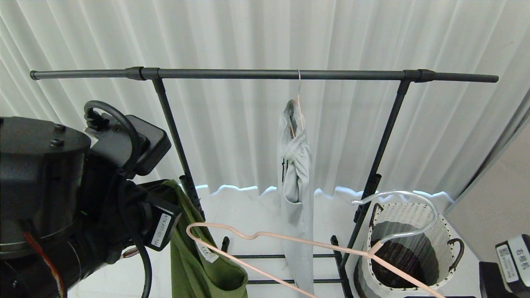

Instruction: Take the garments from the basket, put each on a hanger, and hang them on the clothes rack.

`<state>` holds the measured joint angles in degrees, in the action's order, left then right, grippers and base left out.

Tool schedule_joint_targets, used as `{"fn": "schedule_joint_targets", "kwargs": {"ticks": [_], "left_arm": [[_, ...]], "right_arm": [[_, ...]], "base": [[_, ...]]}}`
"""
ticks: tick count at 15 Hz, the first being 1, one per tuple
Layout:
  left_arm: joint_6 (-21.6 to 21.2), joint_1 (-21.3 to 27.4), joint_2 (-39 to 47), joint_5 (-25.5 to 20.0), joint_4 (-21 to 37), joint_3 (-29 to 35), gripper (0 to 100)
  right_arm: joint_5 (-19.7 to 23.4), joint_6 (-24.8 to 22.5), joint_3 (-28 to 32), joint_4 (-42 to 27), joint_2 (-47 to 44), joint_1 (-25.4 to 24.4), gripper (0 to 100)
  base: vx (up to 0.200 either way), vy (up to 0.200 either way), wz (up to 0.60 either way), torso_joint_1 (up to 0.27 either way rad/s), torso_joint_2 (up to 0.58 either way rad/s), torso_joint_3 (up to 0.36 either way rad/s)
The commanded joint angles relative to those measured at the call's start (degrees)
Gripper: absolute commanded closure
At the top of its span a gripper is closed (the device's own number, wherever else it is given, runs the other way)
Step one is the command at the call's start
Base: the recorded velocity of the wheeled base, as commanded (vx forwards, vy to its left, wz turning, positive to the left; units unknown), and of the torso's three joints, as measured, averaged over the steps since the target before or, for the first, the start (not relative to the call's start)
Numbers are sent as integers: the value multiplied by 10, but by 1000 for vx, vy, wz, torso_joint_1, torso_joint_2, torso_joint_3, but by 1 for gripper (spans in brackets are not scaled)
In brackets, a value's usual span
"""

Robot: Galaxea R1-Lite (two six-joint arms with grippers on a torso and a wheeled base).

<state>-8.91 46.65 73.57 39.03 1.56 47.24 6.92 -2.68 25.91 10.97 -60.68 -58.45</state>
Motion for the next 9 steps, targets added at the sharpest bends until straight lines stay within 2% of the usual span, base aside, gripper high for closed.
{"fn": "schedule_joint_targets", "kwargs": {"ticks": [1, 7, 9], "left_arm": [[-1, 1, -1, 1, 0, 3, 100], [4, 15, -2, 0, 0, 20, 100], [13, 15, -1, -1, 0, 21, 100]], "right_arm": [[0, 0, 1, 0, 0, -1, 100], [-2, 2, 34, 12, -54, 4, 100], [-6, 27, 51, 35, -73, 4, 100]], "base": [[0, 0, 0, 0, 0, 0], [0, 0, 0, 0, 0, 0], [0, 0, 0, 0, 0, 0]]}}
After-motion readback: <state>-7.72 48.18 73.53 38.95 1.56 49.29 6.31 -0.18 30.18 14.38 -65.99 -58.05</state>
